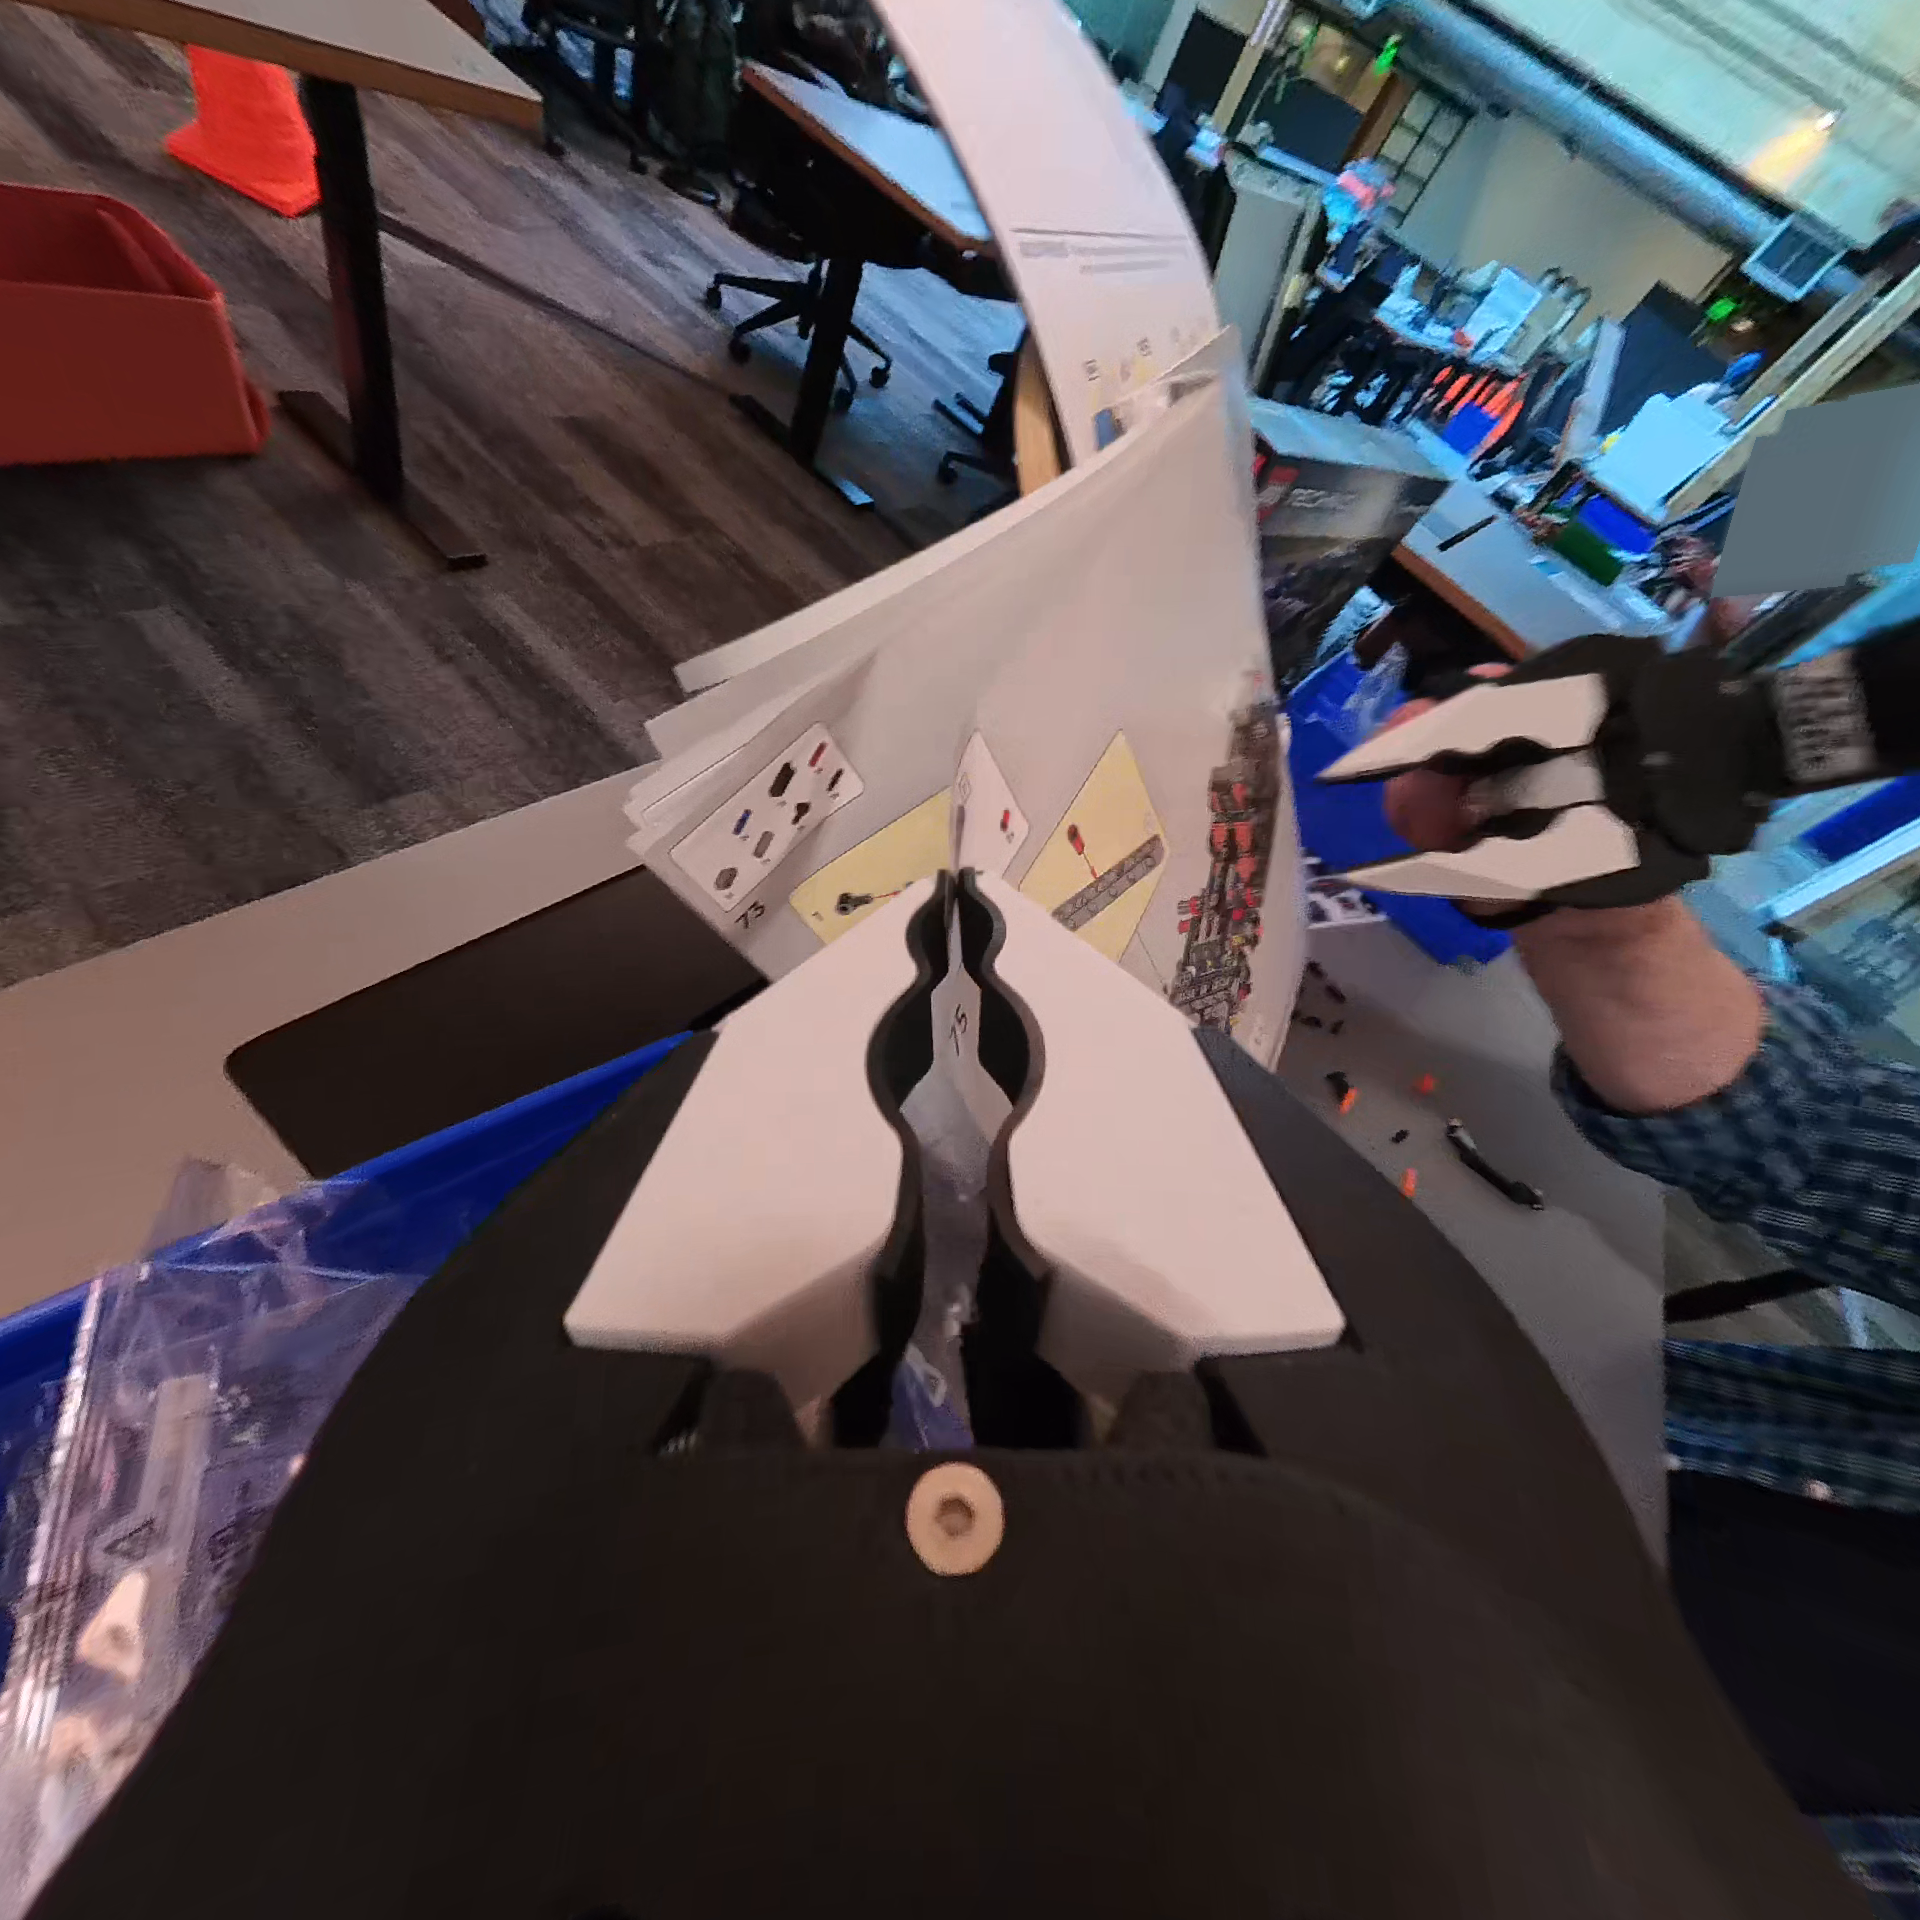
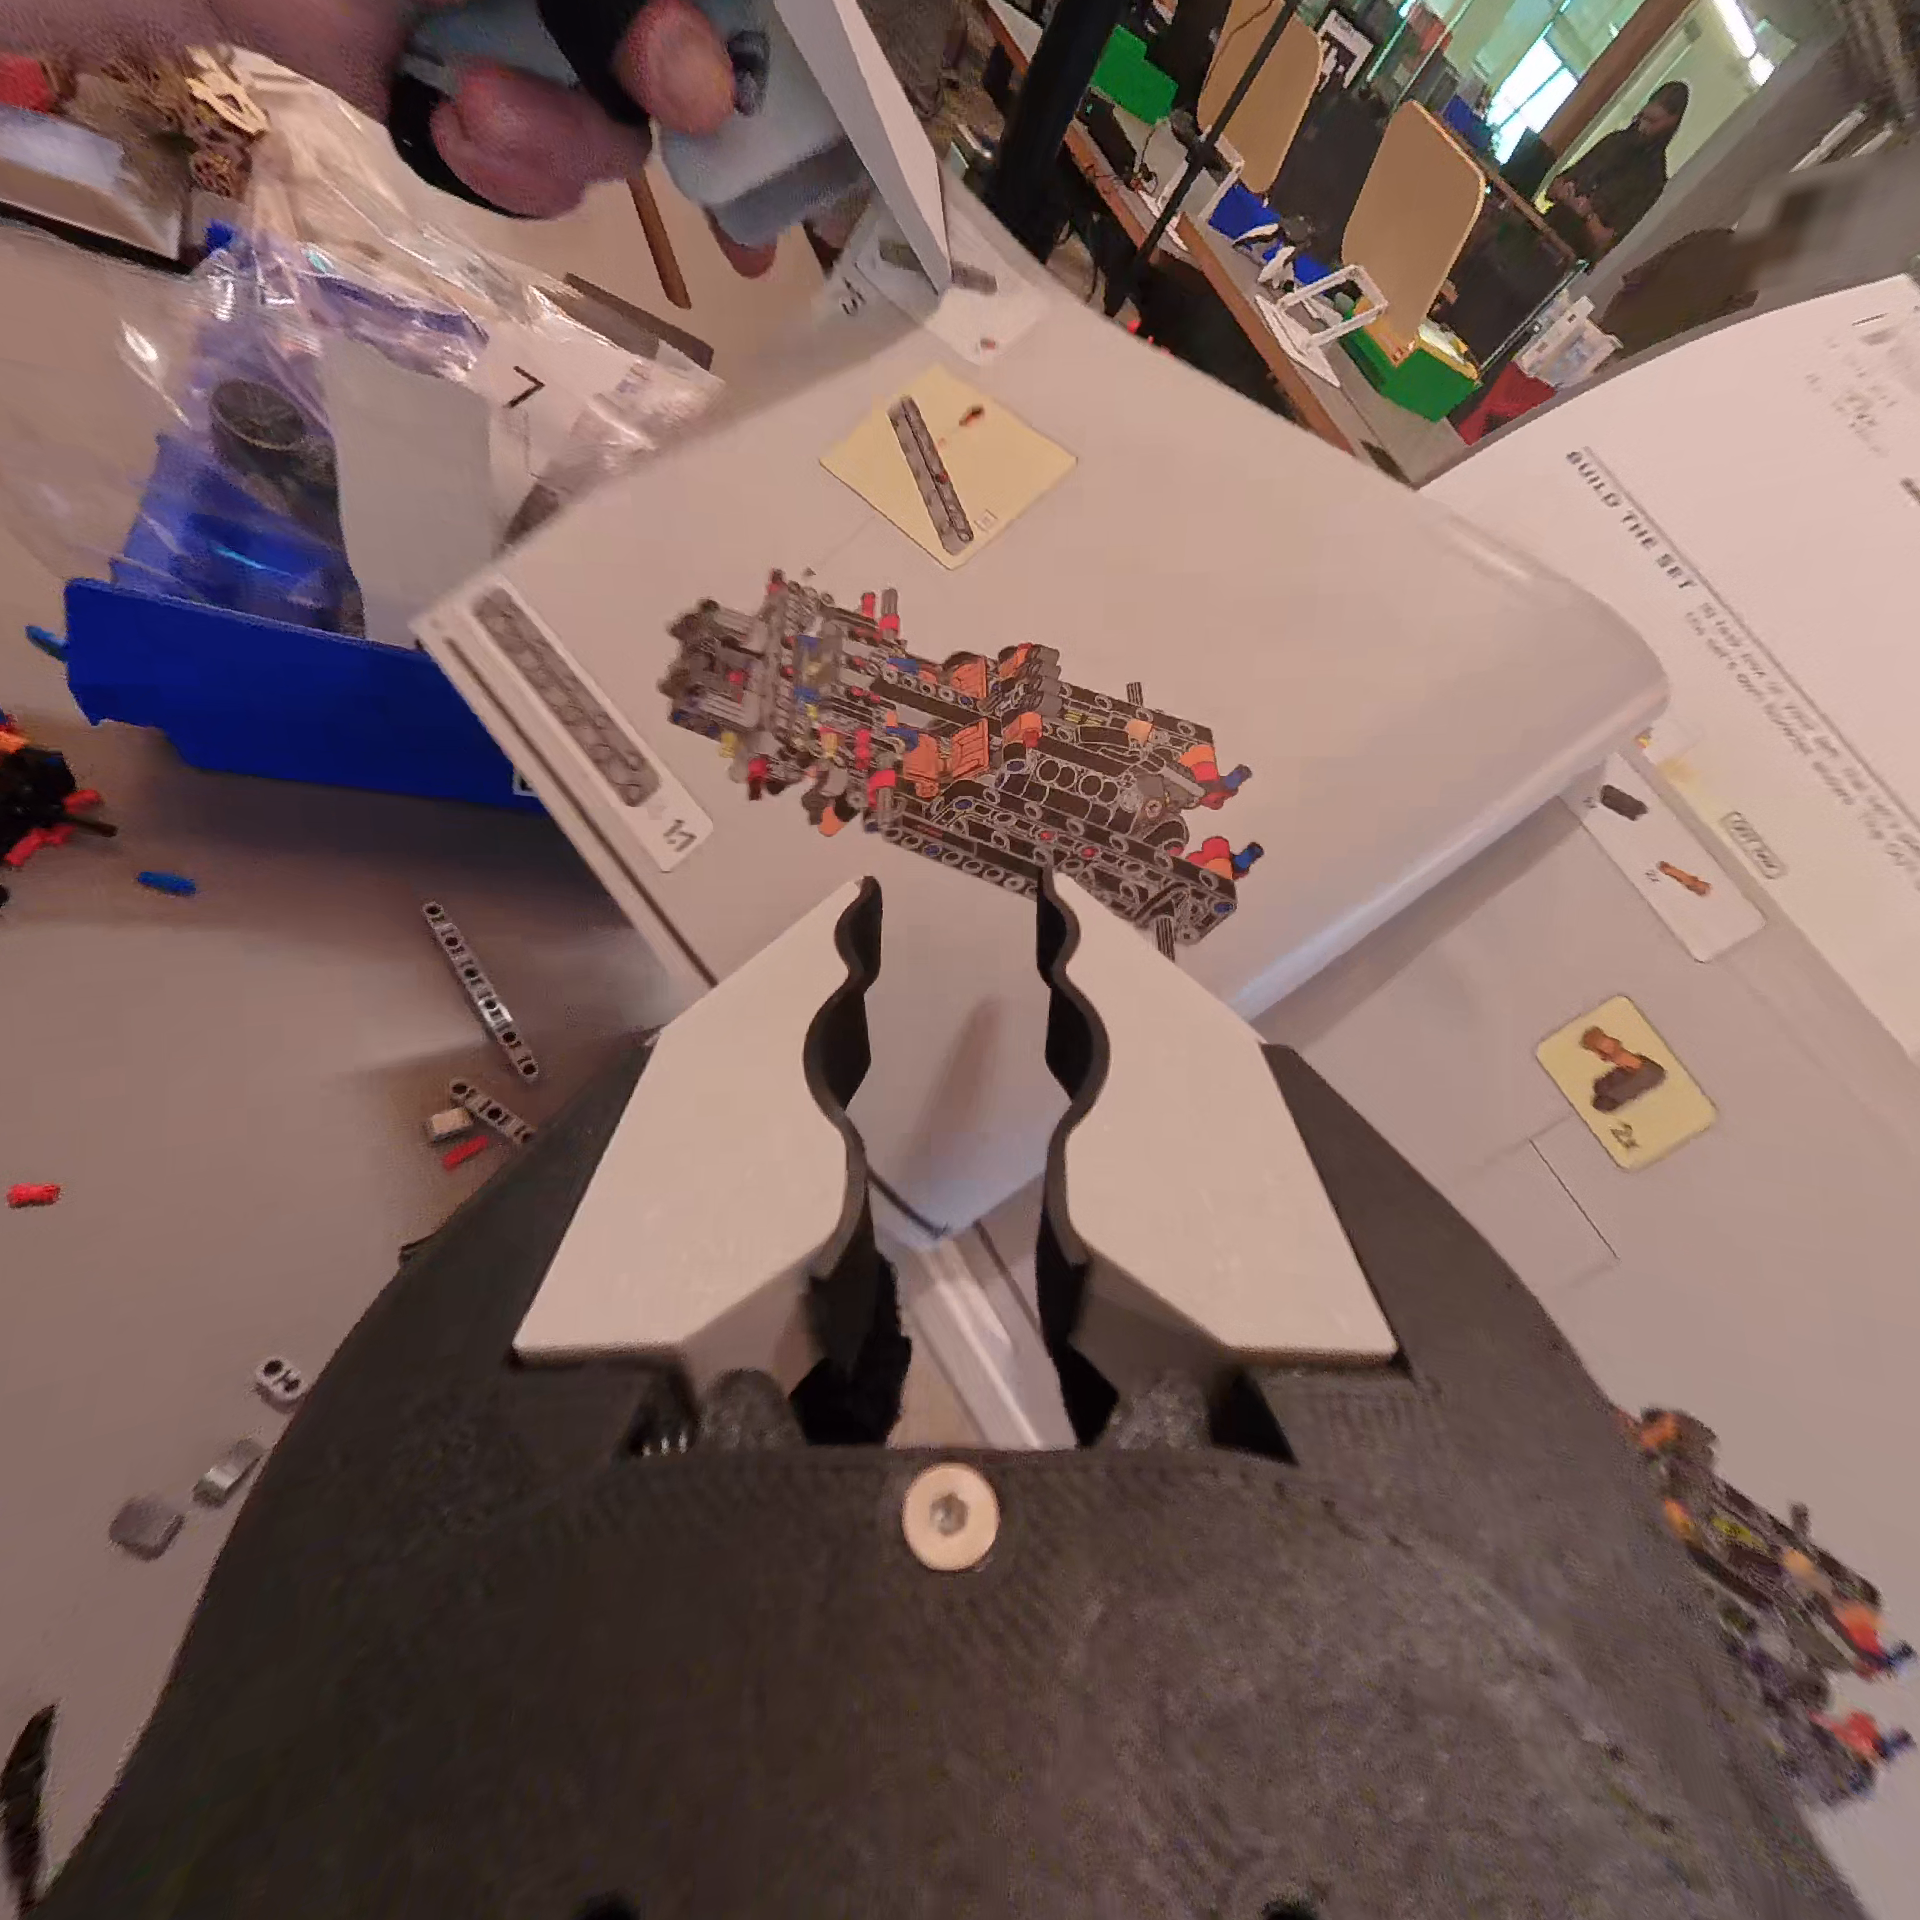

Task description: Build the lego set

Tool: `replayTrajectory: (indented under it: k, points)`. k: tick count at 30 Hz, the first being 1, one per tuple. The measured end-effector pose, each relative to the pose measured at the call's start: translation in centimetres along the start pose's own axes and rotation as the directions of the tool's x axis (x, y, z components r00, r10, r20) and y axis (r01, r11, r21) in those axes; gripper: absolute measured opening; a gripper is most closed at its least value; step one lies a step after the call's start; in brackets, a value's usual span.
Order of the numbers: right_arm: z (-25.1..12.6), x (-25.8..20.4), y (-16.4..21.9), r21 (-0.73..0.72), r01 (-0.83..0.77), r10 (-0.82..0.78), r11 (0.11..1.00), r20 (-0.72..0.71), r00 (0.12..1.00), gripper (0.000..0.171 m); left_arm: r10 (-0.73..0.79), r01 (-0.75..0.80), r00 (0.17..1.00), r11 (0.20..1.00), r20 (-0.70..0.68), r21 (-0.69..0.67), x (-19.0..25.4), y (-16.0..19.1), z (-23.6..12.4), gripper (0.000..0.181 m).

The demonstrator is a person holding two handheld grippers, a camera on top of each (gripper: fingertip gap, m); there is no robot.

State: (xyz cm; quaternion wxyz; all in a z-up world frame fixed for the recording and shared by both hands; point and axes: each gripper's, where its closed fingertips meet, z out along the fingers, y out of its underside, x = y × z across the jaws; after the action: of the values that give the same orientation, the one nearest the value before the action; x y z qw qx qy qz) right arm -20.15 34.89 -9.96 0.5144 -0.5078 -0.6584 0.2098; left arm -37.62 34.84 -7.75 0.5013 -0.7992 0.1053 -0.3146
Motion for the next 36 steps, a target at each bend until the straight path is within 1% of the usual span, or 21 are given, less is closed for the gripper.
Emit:
replayTrajectory:
  k: [4, 6, 8, 11, 14, 17, 20, 21, 23, 24, 26, 27, 28, 30, 32, 33, 36]
  points:
    - [-3.1, -1.2, 0.0, -0.023, 0.012, -0.012, 1.0, 0.003, 1.0, 0.03, 0.021, -0.02, 0.999, 0.999, 0.032, -0.03, -0.8, 0.3, 1.0, 0.0]
    - [-4.2, -2.4, 0.6, -0.062, -0.007, 0.009, 0.998, 0.046, 0.999, 0.03, 0.031, -0.029, 0.997, 0.999, 0.066, -0.038, -1.3, 0.5, 1.2, 0.0]
    - [-5.1, -4.4, 1.2, -0.099, -0.018, 0.029, 0.995, 0.115, 0.993, 0.031, 0.026, -0.025, 0.997, 1.0, 0.079, -0.014, -1.4, 0.3, 1.3, 0.008]
    - [-5.5, -7.7, 2.3, -0.147, 0.008, 0.023, 0.989, 0.21, 0.977, 0.028, 0.046, -0.049, 0.992, 0.999, 0.114, 0.021, -1.4, -0.1, 0.6, 0.012]
    - [-4.9, -9.8, 3.8, -0.183, 0.014, 0.036, 0.983, 0.266, 0.963, 0.027, 0.082, -0.095, 0.979, 0.994, 0.185, 0.061, -1.2, -1.0, -1.2, 0.018]
    - [-4.6, -10.4, 4.4, -0.175, 0.001, 0.05, 0.984, 0.283, 0.958, 0.024, 0.136, -0.162, 0.965, 0.981, 0.223, 0.103, 0.4, -1.6, -3.4, 0.018]
    - [-5.2, -10.1, 3.1, -0.099, 0.021, 0.006, 0.995, 0.267, 0.964, 0.016, 0.197, -0.228, 0.95, 0.968, 0.243, 0.107, 2.9, -1.4, -5.2, 0.015]
    - [-5.7, -10.1, 2.4, -0.066, 0.024, -0.005, 0.998, 0.279, 0.96, 0.013, 0.213, -0.244, 0.947, 0.964, 0.238, 0.108, 4.0, -1.1, -5.6, 0.015]
    - [-7.4, -10.8, 1.2, -0.037, 0.02, -0.005, 0.999, 0.359, 0.933, 0.012, 0.246, -0.272, 0.948, 0.956, 0.202, 0.113, 6.8, -0.3, -5.6, 0.013]
    - [-8.2, -10.4, 0.8, -0.031, 0.032, -0.019, 0.999, 0.349, 0.937, 0.01, 0.269, -0.29, 0.947, 0.951, 0.177, 0.109, 8.4, 0.3, -5.2, 0.014]
    - [-9.3, -7.6, 0.1, -0.004, 0.045, -0.042, 0.999, 0.229, 0.973, 0.007, 0.332, -0.344, 0.929, 0.937, 0.162, 0.057, 11.0, 1.9, -3.7, 0.014]
    - [-9.6, -5.7, 0.5, -0.018, 0.03, -0.027, 0.999, 0.158, 0.987, 0.004, 0.365, -0.375, 0.916, 0.927, 0.166, 0.029, 11.9, 2.6, -2.9, 0.014]
    - [-9.5, -3.9, 1.4, -0.05, 0.013, -0.007, 0.999, 0.106, 0.994, 0.004, 0.392, -0.398, 0.907, 0.917, 0.153, 0.009, 12.9, 3.4, -2.1, 0.014]
    - [-8.5, -1.1, 4.3, -0.15, -0.03, 0.037, 0.988, 0.045, 0.998, 0.004, 0.398, -0.4, 0.913, 0.917, 0.092, 0.001, 15.0, 4.6, -0.2, 0.014]
    - [-6.6, -0.1, 6.4, -0.215, -0.064, 0.072, 0.975, 0.03, 0.997, 0.003, 0.412, -0.412, 0.91, 0.911, 0.036, -0.014, 16.9, 5.8, 1.9, 0.015]
    - [-5.5, -0.2, 6.7, -0.225, -0.069, 0.08, 0.972, 0.04, 0.996, 0.003, 0.432, -0.431, 0.901, 0.902, 0.034, -0.038, 17.3, 6.3, 3.0, 0.015]
    - [-2.7, -1.2, 5.0, -0.186, -0.043, 0.058, 0.982, 0.077, 0.995, 0.0, 0.478, -0.471, 0.876, 0.877, 0.064, -0.097, 16.8, 6.7, 5.7, 0.015]
